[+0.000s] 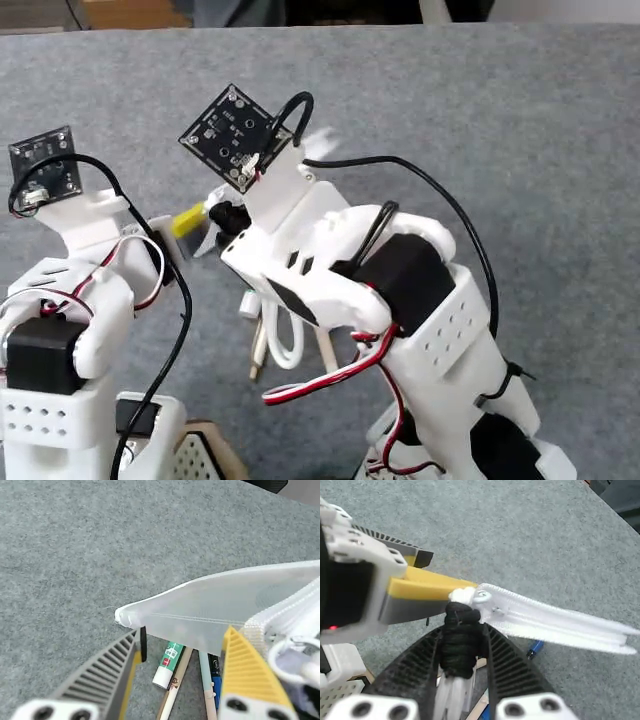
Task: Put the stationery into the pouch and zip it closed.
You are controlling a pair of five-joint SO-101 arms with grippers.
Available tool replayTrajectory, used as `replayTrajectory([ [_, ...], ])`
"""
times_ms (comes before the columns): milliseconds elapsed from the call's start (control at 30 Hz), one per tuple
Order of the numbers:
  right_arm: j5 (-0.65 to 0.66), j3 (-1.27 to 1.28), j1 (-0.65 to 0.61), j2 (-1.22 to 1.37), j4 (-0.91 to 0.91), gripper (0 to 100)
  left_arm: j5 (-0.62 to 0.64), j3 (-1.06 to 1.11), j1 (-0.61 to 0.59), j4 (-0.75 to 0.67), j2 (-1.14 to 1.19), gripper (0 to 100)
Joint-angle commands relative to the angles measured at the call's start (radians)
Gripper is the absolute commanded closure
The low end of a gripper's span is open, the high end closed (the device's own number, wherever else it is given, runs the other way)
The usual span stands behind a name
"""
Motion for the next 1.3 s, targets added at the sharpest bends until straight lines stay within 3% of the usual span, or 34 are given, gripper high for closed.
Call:
replayTrajectory([
  [0, -0.008, -0.050, -0.012, 0.001, -0.003, 98.6, 0.005, -0.071, 0.012, 0.020, -0.012, 74],
  [667, -0.006, -0.054, 0.052, -0.007, -0.003, 98.6, 0.003, -0.125, 0.012, 0.054, -0.012, 74],
  [867, -0.008, -0.051, 0.130, -0.001, -0.017, 98.6, 0.003, -0.173, 0.012, 0.055, -0.012, 74],
  [1267, -0.008, -0.051, 0.133, -0.001, -0.017, 98.6, 0.006, -0.090, 0.022, 0.038, -0.011, 74],
])
